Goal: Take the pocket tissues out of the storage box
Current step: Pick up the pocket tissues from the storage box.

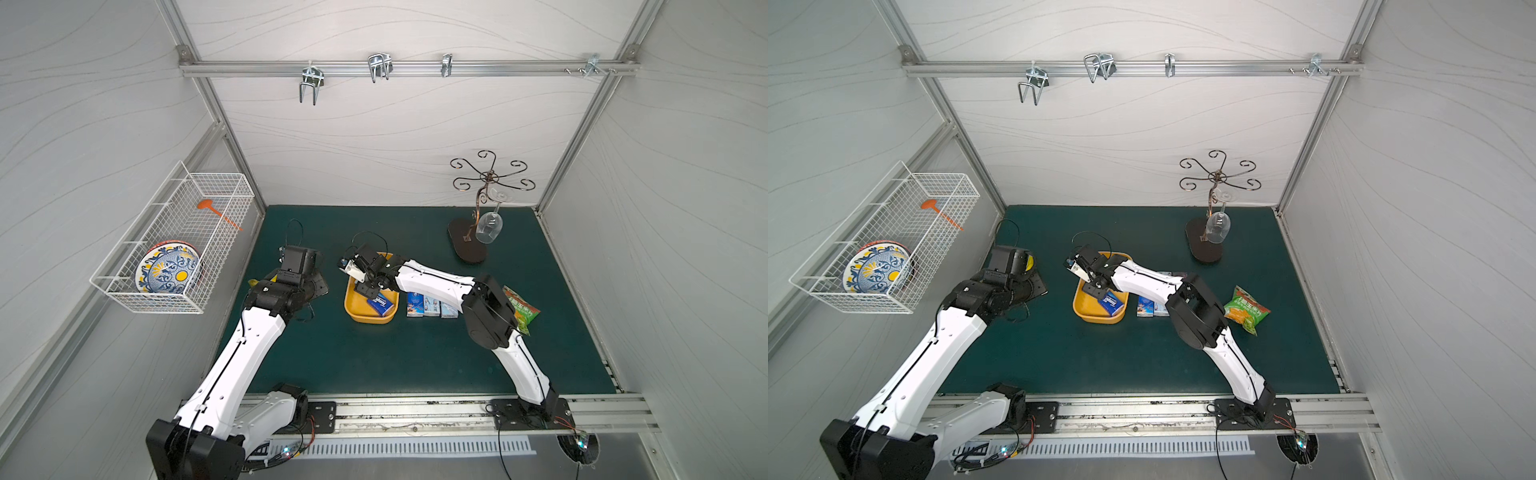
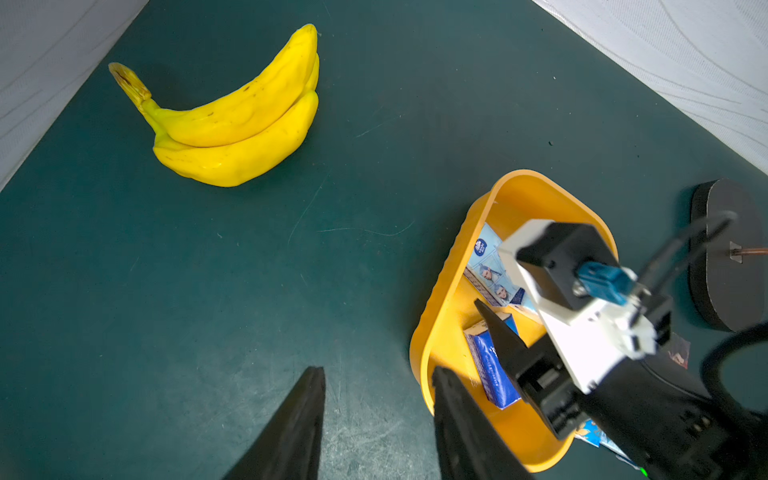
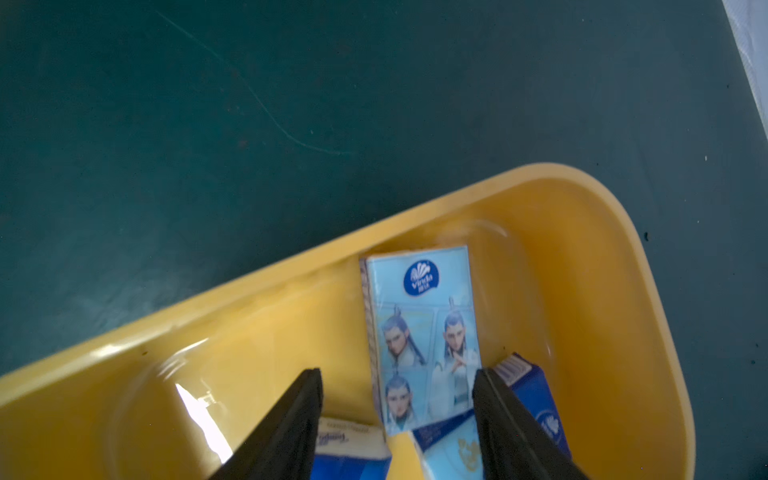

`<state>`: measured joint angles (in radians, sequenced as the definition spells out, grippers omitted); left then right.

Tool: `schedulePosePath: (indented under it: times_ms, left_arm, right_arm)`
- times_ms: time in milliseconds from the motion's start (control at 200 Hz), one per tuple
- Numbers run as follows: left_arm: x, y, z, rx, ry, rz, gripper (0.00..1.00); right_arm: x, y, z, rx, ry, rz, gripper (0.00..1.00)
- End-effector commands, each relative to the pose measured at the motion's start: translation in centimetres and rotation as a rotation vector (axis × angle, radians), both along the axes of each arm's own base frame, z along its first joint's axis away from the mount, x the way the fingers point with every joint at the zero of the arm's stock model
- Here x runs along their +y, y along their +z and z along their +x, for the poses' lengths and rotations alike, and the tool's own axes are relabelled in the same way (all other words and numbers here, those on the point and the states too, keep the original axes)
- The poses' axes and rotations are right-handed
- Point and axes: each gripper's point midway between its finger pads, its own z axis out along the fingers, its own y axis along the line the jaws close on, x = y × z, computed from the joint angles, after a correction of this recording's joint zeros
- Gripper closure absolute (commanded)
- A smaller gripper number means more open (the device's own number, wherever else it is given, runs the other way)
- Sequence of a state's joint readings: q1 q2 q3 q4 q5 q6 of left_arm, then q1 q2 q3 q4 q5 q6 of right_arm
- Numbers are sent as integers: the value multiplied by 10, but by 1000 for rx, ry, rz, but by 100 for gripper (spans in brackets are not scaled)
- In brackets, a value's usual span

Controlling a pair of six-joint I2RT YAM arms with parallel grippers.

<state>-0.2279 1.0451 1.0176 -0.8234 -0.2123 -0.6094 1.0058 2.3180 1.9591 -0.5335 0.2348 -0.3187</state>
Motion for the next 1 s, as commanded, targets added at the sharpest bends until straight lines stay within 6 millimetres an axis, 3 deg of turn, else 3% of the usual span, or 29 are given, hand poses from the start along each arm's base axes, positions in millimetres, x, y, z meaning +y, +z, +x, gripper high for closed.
schedulePosePath:
  times_ms: [0, 270, 520, 600, 755, 996]
  left_arm:
    - [2, 17, 4, -42, -5, 7, 53]
    - [6, 22, 3, -53, -1, 18, 53]
    - [4, 23, 5, -53, -4, 9, 53]
    - [5, 24, 4, -57, -2, 11, 53]
    - [5, 25, 4, -60, -2, 11, 53]
    - [4, 26, 4, -66, 0, 6, 53]
  right_arm:
    - [-4, -21, 4, 12, 15, -67, 37]
    - [-12, -47, 18, 57, -26, -89, 38]
    - [-17, -56, 21, 62, -51, -77, 60]
    - [-17, -51, 24, 61, -64, -54, 69]
    - [-16, -34, 28, 51, -89, -6, 77]
    - [-13, 13, 25, 64, -130, 121, 79]
